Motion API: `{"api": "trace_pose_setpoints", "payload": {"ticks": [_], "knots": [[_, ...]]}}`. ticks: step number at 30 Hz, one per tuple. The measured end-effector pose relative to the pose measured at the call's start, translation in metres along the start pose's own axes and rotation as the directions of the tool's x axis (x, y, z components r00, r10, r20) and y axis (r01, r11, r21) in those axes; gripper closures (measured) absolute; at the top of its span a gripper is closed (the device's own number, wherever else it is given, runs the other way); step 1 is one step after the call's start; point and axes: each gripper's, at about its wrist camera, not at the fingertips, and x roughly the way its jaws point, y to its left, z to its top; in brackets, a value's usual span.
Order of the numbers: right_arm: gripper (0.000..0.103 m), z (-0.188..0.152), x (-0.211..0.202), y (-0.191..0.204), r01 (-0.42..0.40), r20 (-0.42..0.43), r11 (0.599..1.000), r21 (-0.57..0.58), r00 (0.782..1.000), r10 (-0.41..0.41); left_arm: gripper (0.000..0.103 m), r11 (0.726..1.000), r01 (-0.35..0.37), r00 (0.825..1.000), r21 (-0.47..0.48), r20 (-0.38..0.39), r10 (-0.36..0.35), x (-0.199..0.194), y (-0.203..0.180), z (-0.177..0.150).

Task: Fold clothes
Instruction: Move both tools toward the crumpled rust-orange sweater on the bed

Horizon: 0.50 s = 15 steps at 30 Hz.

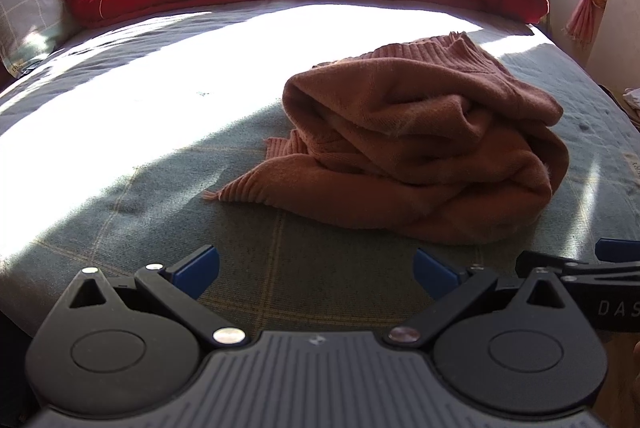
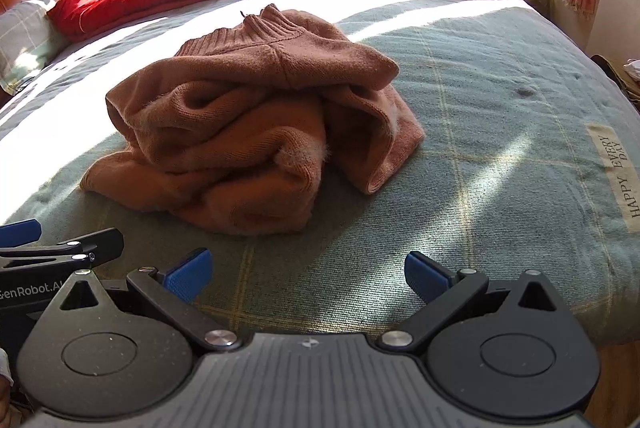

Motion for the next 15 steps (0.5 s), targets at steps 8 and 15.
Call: {"api": "trace_pose_setpoints", "payload": {"ticks": [8,15], "knots": [[0.0,-0.001,0.004,0.001,0.002,-0.019,1.0,-0.005,1.0,-0.002,0.0,0.999,0.024,0.999,-0.02,-0.024,-0.025,0.008,0.006,-0.001],[0.0,0.001,0.003,0.003,-0.018,0.017,1.0,-0.007,1.0,0.018,0.0,0.998,0.046,0.999,-0.031,-0.021,-0.047,0.011,0.009,0.0]]}}
